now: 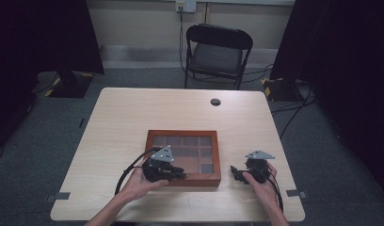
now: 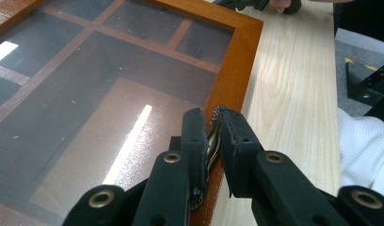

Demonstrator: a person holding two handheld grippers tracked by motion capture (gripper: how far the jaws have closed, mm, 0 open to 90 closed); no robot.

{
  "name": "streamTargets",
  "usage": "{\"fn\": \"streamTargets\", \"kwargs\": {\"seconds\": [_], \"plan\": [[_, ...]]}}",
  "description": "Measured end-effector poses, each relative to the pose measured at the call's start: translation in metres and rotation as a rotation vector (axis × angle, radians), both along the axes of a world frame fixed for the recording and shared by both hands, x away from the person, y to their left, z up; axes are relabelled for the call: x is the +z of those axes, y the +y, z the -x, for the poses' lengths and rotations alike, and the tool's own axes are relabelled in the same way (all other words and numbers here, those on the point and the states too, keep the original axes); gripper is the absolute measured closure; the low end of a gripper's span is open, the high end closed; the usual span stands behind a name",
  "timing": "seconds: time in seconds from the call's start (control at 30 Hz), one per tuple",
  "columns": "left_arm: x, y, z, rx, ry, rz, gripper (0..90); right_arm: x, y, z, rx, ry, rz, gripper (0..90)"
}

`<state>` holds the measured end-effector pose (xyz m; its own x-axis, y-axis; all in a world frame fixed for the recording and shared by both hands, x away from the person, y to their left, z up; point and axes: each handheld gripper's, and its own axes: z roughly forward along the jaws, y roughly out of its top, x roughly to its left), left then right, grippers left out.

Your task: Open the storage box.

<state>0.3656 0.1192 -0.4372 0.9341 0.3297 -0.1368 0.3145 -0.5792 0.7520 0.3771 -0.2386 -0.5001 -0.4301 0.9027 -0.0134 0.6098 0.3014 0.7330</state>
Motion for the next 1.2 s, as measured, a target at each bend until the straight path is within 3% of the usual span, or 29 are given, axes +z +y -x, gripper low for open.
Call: {"fn": "streamTargets", "kwargs": {"seconds": [0.77,1.03,1.2], "plan": [[0.0003,-0.0003,-0.0017,0.014,0.032,0.011,80.3,0.0,0.0,0.0,0.0,0.0,0.0,12.8],[0.0025,0.0,-0.0019,0.012,0.028,0.003,80.4,0.0,0.0,0.0,0.0,0.0,0.0,12.8],[0.0028,0.0002,-0.0014,0.021,0.029,0.02,80.4,0.0,0.0,0.0,0.0,0.0,0.0,12.8]]}}
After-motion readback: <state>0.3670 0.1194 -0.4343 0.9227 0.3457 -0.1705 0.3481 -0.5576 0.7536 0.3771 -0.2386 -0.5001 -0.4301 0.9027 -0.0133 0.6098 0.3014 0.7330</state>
